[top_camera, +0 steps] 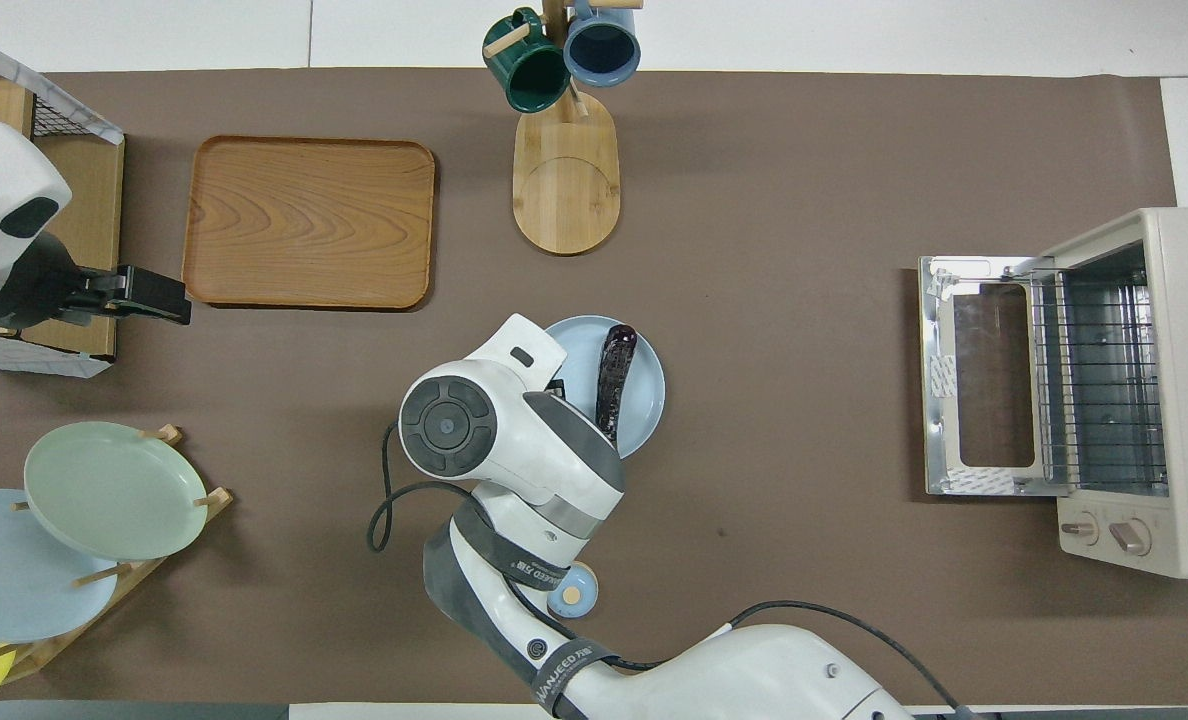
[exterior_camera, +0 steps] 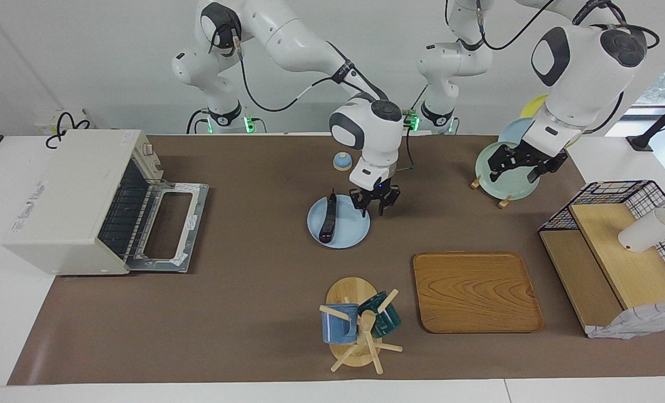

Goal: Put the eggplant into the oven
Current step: 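Grasp the eggplant on the blue plate with the right gripper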

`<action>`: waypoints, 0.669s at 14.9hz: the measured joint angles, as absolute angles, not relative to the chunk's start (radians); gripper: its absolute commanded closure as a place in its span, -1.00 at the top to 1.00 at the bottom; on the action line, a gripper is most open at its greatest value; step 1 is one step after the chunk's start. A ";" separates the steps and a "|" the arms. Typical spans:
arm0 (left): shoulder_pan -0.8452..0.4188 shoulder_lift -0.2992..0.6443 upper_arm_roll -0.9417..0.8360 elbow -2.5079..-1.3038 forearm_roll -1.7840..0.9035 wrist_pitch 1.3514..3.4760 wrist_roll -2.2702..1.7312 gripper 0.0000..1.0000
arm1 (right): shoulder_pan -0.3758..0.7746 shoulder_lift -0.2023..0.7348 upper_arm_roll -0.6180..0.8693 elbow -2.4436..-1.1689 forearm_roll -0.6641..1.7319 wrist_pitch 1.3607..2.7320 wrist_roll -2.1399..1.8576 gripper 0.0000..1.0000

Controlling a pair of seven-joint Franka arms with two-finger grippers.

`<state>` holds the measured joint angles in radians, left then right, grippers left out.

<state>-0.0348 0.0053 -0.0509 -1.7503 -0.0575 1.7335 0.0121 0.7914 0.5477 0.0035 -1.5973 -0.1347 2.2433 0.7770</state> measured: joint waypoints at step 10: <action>-0.037 -0.026 -0.056 -1.747 -0.040 1.631 0.012 1.00 | 0.793 0.507 0.004 -1.741 -0.137 2.348 0.776 -1.00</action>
